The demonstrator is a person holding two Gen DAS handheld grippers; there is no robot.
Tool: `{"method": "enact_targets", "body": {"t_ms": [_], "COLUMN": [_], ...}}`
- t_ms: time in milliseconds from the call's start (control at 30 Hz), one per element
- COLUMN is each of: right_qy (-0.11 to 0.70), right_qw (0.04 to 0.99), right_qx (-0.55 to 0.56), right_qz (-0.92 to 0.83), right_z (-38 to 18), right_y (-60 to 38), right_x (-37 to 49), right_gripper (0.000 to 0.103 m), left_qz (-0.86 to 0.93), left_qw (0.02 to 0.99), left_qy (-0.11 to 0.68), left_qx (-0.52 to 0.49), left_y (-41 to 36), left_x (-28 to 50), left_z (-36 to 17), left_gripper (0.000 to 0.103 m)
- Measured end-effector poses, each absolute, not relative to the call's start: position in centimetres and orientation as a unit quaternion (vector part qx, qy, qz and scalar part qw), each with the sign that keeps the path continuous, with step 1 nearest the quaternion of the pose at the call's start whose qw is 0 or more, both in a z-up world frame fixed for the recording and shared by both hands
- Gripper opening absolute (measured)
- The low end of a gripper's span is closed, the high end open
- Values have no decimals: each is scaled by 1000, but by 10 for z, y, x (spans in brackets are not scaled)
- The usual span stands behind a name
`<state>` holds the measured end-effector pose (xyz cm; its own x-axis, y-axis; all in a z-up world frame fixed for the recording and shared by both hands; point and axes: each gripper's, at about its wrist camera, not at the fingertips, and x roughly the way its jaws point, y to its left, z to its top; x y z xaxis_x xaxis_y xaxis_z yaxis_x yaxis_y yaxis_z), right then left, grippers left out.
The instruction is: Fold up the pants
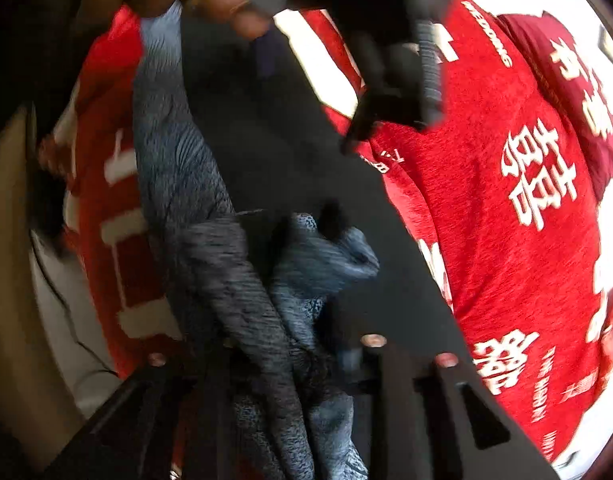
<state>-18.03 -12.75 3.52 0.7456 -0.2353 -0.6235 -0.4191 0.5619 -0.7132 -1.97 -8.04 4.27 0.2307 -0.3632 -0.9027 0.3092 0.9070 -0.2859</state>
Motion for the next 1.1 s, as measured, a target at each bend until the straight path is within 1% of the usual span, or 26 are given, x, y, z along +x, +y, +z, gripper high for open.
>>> {"method": "enact_targets", "body": {"t_ms": [33,67,100,200,267,367,433,467,533,600,667,700,733,767,833,867,900,967,1033,1067,1100], "right_qy": [347,343,341,347,354,363,367,371,392,415,420,418,416,415,417,415,413,392,373,378,395], "right_qw": [810,817,827,863,892,917,925,927,919,901,879,867,854,844,839,845,849,865,873,870,862], "right_qx": [-470,-461,-442,-364,-274,-166,-99,-57,4,106,215,264,312,340,349,337,330,314,314,317,316], "right_qz": [51,51,56,61,63,22,4,-11,-48,-74,-74,-58,-33,-12,-9,-7,-4,7,1,-7,-21], "right_z": [37,46,56,92,120,144,151,151,145,125,102,92,80,71,64,68,72,87,91,84,73], "right_y": [-127,-127,-129,-144,-170,-220,-253,-275,-311,-357,-390,-402,-411,-414,-414,-409,-407,-401,-407,-410,-413], "right_x": [-183,-189,-193,-206,-213,-214,-215,-215,-205,-200,-197,-195,-191,-190,-185,-185,-185,-192,-197,-197,-194], "right_gripper": [51,72,82,82,82,83,85,87,88,88,88,86,79,52,47,40,36,31,30,30,33], "left_qz": [-217,-222,-224,-231,-237,-257,-273,-281,-288,-300,-317,-322,-330,-329,-324,-332,-339,-352,-352,-345,-335], "left_qw": [784,785,785,781,775,764,757,754,750,741,728,722,714,711,722,720,718,721,733,737,737], "left_qy": [580,578,577,580,586,592,594,594,596,601,608,611,617,620,610,607,606,596,582,580,584], "left_qx": [-19,-11,-8,-12,-12,-5,-8,-6,1,10,20,22,25,34,56,55,47,27,30,40,51], "left_y": [-82,-86,-87,-90,-92,-100,-104,-108,-114,-124,-137,-141,-147,-154,-165,-172,-174,-179,-187,-193,-197], "left_x": [-21,-24,-24,-27,-31,-40,-45,-48,-53,-60,-68,-70,-72,-74,-76,-75,-74,-70,-66,-63,-61], "left_z": [44,45,46,45,42,41,42,43,42,39,36,34,31,28,30,35,38,51,59,57,51], "left_gripper": [103,103,103,103,103,103,103,103,103,103,103,103,103,103,103,103,103,103,103,103,103]}}
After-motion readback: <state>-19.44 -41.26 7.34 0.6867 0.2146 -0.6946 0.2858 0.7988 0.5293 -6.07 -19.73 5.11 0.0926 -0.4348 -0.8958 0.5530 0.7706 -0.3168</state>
